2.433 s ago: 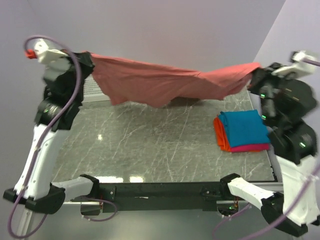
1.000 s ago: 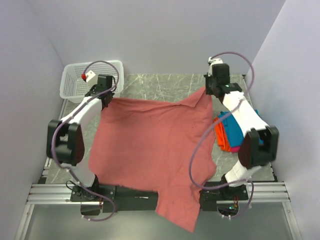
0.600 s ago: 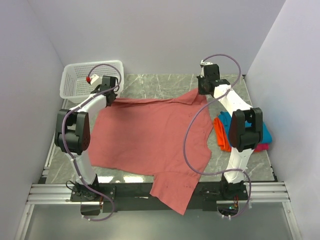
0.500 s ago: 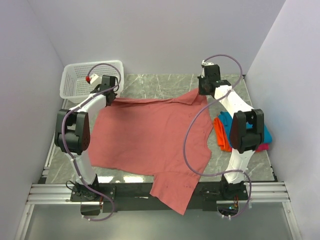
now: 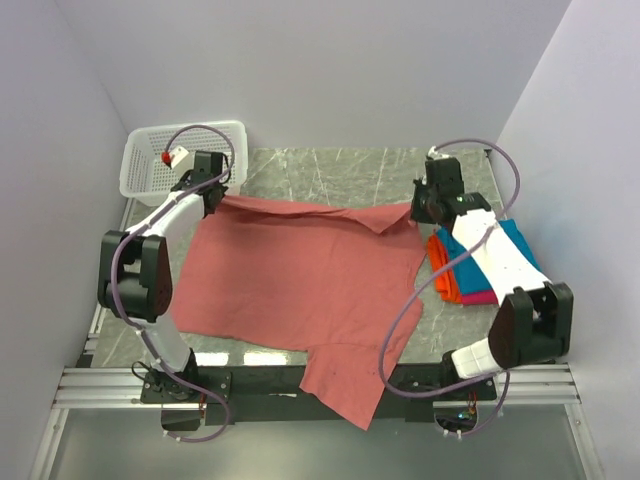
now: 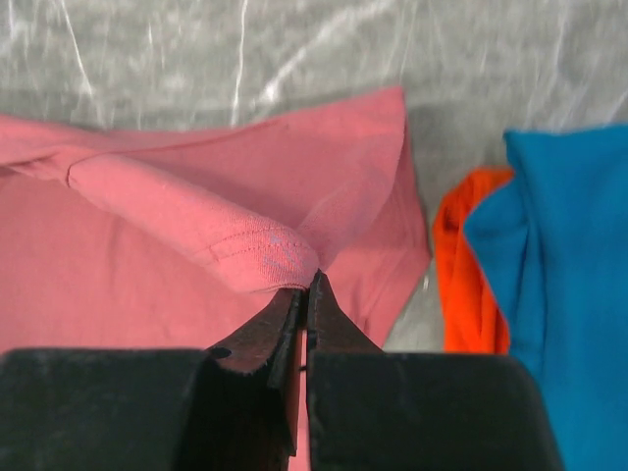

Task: Fold and stack the t-shirts
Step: Fold the tshirt

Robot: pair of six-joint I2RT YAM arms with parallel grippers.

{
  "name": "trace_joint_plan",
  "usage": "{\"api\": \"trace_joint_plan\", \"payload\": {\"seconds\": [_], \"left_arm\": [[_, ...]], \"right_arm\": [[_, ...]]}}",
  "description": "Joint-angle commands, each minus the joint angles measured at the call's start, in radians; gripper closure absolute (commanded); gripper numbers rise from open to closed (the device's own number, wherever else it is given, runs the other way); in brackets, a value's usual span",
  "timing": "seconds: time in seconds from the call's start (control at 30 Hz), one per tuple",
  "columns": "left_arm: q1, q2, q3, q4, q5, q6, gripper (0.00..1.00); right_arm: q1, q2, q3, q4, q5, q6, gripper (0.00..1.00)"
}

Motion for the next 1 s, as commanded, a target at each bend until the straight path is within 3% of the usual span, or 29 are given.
{"api": "trace_joint_plan", "payload": {"seconds": [0.0,0.53,0.97], "left_arm": [[0.006,-0.074,-0.024,-0.001,-0.021,0.037,1.0],[0.029,-0.092,-0.05,-0.067,0.006,0.081,1.0],[0.056,-0.118,-0.079,-0.127,-0.002,0.093,1.0]], "right_arm": [[0.037,-0.08,-0.079,-0.045,0.025,0.049,1.0],[0.207,-0.312,-0.292,-0.212,0.065,0.243,1.0],[0.272,-0.339,-0.333,-0.31,0.06,0.292,1.0]]}}
